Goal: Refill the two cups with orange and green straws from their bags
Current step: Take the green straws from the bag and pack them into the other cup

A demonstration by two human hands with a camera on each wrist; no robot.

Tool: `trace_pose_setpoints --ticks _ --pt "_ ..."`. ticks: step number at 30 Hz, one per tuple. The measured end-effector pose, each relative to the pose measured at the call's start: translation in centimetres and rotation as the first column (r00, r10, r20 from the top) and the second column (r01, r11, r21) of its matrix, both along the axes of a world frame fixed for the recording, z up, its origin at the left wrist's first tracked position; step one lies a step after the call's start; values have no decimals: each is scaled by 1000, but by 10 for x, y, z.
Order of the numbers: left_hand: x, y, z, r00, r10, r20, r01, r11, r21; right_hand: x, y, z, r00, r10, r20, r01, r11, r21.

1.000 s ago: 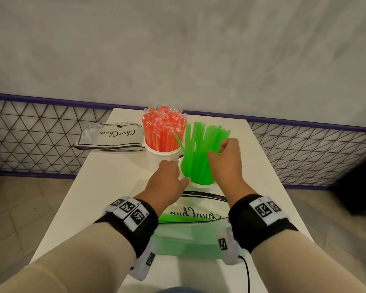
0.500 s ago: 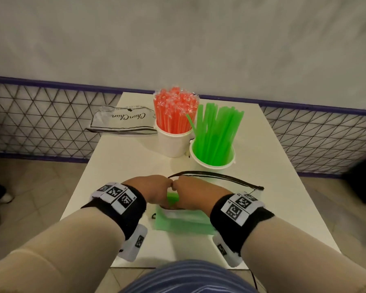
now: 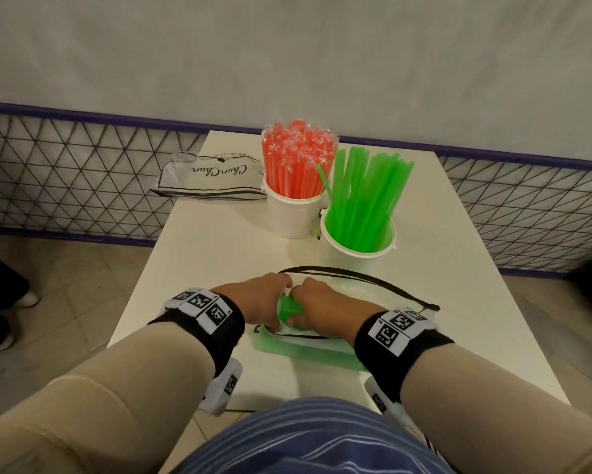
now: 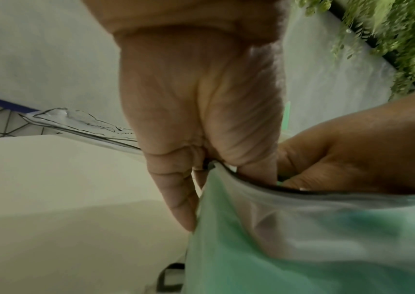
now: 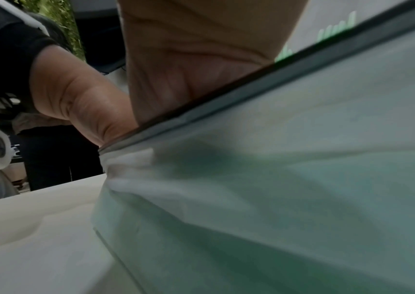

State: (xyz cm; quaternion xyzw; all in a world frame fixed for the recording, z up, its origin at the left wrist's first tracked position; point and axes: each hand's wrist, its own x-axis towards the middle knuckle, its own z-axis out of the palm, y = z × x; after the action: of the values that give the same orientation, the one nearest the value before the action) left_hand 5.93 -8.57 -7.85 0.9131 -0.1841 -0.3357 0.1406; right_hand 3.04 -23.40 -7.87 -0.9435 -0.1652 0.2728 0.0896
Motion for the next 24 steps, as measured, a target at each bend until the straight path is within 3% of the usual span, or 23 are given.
trace_pose_setpoints --ticks 12,17,24 --pt "3 -2 2 997 -50 54 48 998 37 5 6 8 997 -36 74 29 995 96" --pt "3 -3 0 996 -63 60 62 998 24 2 9 11 990 62 125 -55 997 -57" --pt "10 -1 0 997 -64 38 67 994 -81 -5 -5 15 982 16 186 -16 1000 3"
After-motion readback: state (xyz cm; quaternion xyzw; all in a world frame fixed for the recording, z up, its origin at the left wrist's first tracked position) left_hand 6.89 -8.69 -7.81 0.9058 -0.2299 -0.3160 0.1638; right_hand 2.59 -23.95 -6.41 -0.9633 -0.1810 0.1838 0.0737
